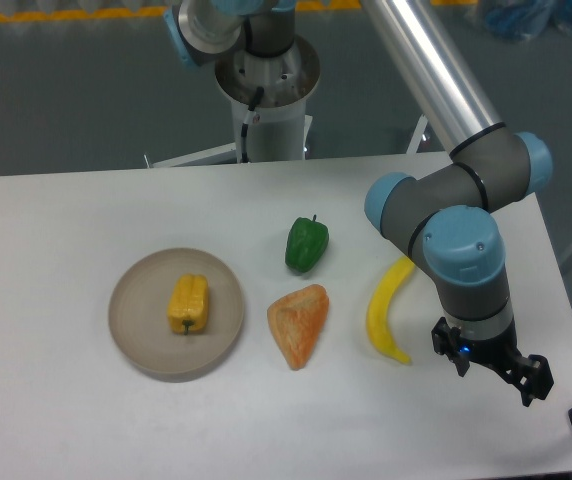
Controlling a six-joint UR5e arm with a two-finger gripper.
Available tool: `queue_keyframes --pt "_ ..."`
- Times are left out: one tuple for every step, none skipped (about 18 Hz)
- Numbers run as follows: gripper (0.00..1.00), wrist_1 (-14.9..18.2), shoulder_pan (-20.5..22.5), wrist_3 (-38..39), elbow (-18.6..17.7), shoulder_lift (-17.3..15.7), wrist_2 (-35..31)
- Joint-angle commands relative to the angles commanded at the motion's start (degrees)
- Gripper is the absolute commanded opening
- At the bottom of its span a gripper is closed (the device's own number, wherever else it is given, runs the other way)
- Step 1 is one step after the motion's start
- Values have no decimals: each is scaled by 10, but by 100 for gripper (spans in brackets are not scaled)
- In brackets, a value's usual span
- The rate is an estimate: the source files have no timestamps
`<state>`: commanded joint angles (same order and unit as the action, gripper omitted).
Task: Pick up the yellow pepper from the plate
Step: 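Move the gripper from beside the banana to above the yellow pepper on the plate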
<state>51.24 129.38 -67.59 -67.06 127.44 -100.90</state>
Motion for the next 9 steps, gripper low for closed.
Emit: queue_keyframes --pt "100 -4 -1 0 -2 -1 0" --pt "100 -5 -2 1 -3 -1 -1" --pt "100 -6 -3 1 -4 -1 -1" --pt "100 -6 -4 3 -4 -1 -3" --pt "100 -5 -4 17 -6 -1 -3" --pt "100 -5 -4 30 -9 -3 -2" --pt "100 -6 -4 39 -13 -5 -2" --pt "100 -6 -5 42 -18 -9 -2" --pt "100 -5 -8 43 -23 -16 -2"
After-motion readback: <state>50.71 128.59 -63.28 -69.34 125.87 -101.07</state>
